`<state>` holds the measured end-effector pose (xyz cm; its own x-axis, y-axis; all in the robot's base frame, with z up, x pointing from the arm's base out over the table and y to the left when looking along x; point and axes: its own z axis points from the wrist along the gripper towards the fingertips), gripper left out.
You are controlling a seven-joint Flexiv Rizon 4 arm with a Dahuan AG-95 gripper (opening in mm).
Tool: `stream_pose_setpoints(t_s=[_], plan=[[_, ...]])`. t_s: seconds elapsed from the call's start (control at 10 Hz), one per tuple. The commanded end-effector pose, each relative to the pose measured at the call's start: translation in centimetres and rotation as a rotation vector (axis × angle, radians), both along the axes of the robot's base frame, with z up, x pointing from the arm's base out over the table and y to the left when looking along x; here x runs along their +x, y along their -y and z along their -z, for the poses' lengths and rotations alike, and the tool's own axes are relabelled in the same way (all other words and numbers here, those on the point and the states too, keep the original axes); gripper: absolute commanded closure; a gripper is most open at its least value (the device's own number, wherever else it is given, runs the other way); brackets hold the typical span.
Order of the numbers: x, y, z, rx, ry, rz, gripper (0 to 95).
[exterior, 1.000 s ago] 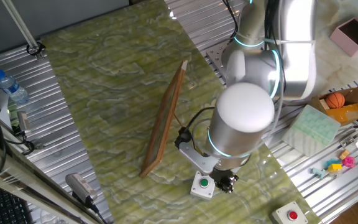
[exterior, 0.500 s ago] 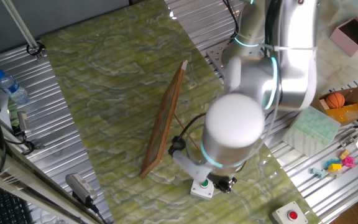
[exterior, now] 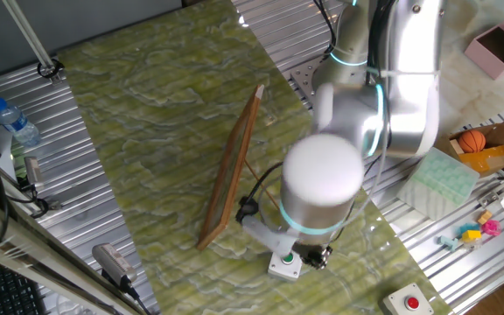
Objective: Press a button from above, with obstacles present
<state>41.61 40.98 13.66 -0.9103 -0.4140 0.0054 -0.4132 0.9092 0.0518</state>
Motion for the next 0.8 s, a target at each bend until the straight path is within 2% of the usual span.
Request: stream_pose_setpoints(t_s=[0.1, 0.4, 0.8], plan=[[0.3, -0.3, 0.8, -0.007, 0.01, 0.025, 38.0], [0.2, -0.8, 1.3, -0.004, 0.015, 0.051, 38.0], [0.6, -1.1, 2.1, -0.002, 0.015, 0.11, 38.0]])
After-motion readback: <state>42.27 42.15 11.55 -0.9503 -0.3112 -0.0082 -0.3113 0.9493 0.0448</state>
